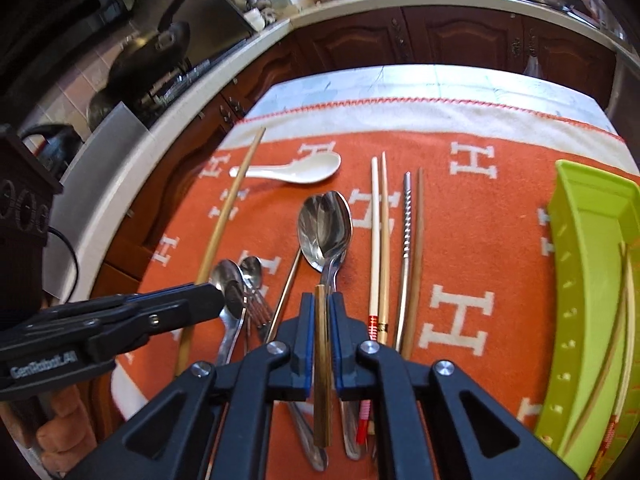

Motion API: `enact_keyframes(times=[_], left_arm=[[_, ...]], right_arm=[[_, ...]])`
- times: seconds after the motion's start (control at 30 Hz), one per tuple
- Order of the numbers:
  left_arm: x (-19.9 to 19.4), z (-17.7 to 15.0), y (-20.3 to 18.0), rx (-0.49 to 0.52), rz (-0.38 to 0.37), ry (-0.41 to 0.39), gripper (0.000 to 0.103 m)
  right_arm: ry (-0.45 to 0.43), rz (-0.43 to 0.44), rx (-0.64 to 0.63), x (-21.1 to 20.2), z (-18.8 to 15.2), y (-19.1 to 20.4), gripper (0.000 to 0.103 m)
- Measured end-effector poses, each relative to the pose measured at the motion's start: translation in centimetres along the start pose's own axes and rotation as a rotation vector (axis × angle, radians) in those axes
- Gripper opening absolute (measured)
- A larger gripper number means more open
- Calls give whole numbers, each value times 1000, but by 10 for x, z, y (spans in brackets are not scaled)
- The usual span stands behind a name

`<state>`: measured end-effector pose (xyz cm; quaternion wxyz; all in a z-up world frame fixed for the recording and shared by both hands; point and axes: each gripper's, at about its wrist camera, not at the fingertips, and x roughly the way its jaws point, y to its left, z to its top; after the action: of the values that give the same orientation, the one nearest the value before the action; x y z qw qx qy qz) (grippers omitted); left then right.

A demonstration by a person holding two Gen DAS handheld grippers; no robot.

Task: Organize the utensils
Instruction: 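Place the chopstick and steel spoon into the green tray, opening both grippers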

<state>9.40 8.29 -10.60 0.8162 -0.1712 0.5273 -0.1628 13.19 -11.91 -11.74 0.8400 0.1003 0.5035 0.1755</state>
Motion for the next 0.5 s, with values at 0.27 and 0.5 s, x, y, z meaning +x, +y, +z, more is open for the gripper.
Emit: enact_keyframes(times=[0.27,0.5], left_arm=[[2,0,-72,110,-93,39,4],[37,-7,-161,234,-142,103,4]], right_arm=[[-110,-12,73,-68,-10,-34,7],[-200,-110,142,-120,-25,-89,7]])
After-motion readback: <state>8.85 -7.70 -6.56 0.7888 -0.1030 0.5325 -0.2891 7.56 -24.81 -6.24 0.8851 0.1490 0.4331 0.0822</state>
